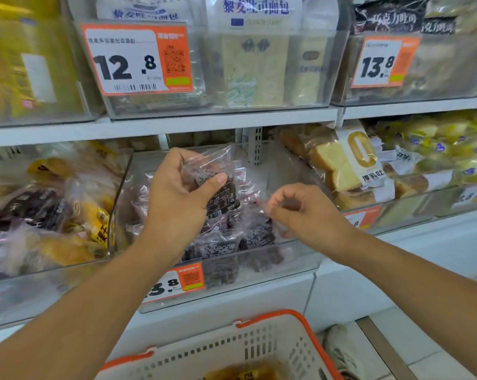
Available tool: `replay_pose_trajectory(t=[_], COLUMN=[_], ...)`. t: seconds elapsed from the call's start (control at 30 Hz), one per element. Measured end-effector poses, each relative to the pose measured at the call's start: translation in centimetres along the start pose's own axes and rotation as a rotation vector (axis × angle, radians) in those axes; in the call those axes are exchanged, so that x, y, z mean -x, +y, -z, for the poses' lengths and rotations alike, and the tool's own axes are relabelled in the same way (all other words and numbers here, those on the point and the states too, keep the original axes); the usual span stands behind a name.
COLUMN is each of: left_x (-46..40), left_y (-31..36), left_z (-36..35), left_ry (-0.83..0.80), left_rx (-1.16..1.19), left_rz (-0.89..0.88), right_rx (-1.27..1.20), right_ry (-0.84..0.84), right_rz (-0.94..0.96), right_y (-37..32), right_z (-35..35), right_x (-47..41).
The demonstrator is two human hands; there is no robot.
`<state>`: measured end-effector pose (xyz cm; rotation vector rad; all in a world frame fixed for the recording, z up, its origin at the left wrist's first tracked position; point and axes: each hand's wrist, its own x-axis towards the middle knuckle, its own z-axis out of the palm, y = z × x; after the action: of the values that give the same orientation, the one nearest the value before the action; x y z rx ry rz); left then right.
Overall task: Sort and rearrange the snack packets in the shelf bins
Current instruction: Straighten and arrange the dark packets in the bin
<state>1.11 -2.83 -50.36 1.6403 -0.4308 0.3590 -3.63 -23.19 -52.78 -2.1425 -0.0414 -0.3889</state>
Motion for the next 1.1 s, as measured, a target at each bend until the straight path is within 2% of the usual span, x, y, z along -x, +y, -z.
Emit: replay_pose_trajectory(t=[0.07,0.13,0.27,0.37,0.57,0.77,1.0,1.1], left_x=[0.1,0.1,0.2,0.4,2.1,2.8,2.2,2.1], left_y=[0.0,-0.1,-0.1,-0.3,0.1,-0.4,-0.8,-0.2], left_z=[-0.1,-0.2,-0.1,0.2,-0.5,-1.0,-0.9,-0.8], left_ry=[0.022,0.054,0.081,0.076,0.088,0.063,0.060,0.032], left_rx=[0.032,0.072,0.089,0.058,-0.016,-0.044,-0.070,-0.040], left_rz=[0.001,0.026,0.066,0.039,-0.156,-0.255,-0.268,-0.252], right_rx=[0.144,0.210,0.076,0.044,-0.253,-0.375,-0.123,-0.103], right_ry=[0.007,-0.066,-0.301,-0.392,-0.300,-0.520,-0.574,-0.442], right_rz=[-0.135,-0.239,-0.401,-0.458,-0.649,-0.612,-0.579,-0.588], right_y=[-0.2,-0.6,-0.8,-1.1,-1.0,-1.2,-1.7,-1.5], right_z=[0.4,0.6,0.1,0.7,2.4,-0.3,-0.8,0.0], right_x=[-0.1,-0.3,-1.0,-1.2,-1.8,-3.0,-3.0,-3.1])
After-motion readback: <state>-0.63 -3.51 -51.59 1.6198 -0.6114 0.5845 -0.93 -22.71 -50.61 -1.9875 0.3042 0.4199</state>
